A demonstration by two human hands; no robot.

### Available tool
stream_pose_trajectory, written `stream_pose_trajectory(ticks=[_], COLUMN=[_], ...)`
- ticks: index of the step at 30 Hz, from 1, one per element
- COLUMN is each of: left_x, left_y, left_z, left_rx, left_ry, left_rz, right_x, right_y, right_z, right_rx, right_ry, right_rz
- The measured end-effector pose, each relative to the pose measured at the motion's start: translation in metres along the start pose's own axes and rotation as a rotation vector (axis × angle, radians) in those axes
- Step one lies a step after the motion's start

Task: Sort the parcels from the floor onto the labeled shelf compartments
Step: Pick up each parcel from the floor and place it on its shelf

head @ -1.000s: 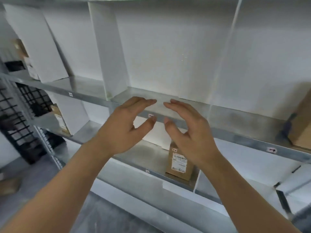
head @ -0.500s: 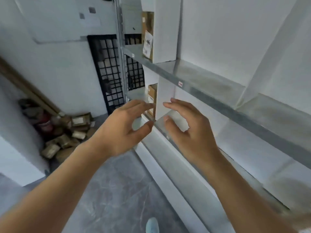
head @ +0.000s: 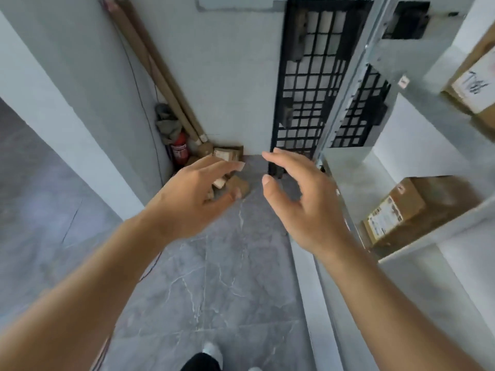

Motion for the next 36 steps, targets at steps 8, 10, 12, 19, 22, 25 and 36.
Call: stream_pose_trajectory(ticks=[8, 10, 12, 19, 22, 25, 36], left_x=[0.174, 0.221, 0.264, 0.378, 0.442, 0.510, 0.755], left_y=[0.127, 0.164, 0.198, 0.303, 0.334, 0.358, 0.363], left_z=[-0.007, -0.003, -0.001, 0.001, 0.022, 0.057, 0.221], left_rx=[-0.023, 0.012, 0.043, 0.080, 0.076, 0.061, 0.067], left_ry=[-0.020, -0.024, -0.019, -0.023, -0.024, -0.041, -0.119], left_rz=[-0.201, -0.232, -0.256, -0.367, -0.472, -0.595, -0.945], right_x=[-0.092, -0.119, -0.140, -0.208, -0.261, -0.323, -0.516], right_y=[0.176, 0.219, 0.260, 0.384, 0.428, 0.461, 0.489], right_z=[0.105, 0.135, 0.162, 0.239, 0.286, 0.349, 0.597], right_rx=[0.122, 0.149, 0.181, 0.282, 0.334, 0.399, 0.620], right_ry=[0.001, -0.002, -0.003, 0.056, 0.101, 0.138, 0.154], right_rz=[0.005, 0.037, 0.054, 0.132, 0.181, 0.221, 0.357])
Point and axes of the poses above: each hand's wrist, its own y-axis towards the middle knuckle, its own z-axis out of the palm, x = y × z, the point moved 7 cm from there along y, towards the middle knuckle, and after that the axes turned 1 degree about x, right-handed, at the moved point
